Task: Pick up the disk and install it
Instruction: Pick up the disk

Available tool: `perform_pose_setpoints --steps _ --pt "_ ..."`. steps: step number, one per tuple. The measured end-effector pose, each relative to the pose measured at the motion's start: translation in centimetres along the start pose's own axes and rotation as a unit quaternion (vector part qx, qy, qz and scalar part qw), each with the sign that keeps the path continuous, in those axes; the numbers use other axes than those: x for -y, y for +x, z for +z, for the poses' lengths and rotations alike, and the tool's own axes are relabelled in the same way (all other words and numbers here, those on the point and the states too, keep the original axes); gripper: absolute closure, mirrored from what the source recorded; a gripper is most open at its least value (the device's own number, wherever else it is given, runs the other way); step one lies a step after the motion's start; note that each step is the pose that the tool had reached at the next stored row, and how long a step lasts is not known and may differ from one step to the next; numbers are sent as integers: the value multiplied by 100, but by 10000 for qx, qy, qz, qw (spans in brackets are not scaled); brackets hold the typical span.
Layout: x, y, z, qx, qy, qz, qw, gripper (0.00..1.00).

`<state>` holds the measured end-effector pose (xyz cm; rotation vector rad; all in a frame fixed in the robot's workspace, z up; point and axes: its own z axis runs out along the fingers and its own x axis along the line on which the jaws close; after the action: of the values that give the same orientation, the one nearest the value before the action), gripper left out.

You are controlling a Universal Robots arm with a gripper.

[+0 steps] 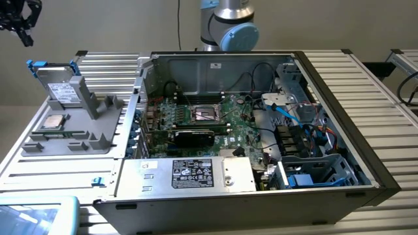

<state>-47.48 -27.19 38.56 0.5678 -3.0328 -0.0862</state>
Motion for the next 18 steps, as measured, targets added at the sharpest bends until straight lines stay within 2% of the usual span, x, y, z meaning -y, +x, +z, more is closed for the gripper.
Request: perform_pose_setpoints --steps 4,9,14,18 --pt "0 0 0 -2 24 -362 9993 89" --pt "0 0 1 -6 53 -808 9967 89" --pt "0 0 0 -29 73 -1257 9920 89" --pt "0 0 1 -37 95 -1616 9868 89"
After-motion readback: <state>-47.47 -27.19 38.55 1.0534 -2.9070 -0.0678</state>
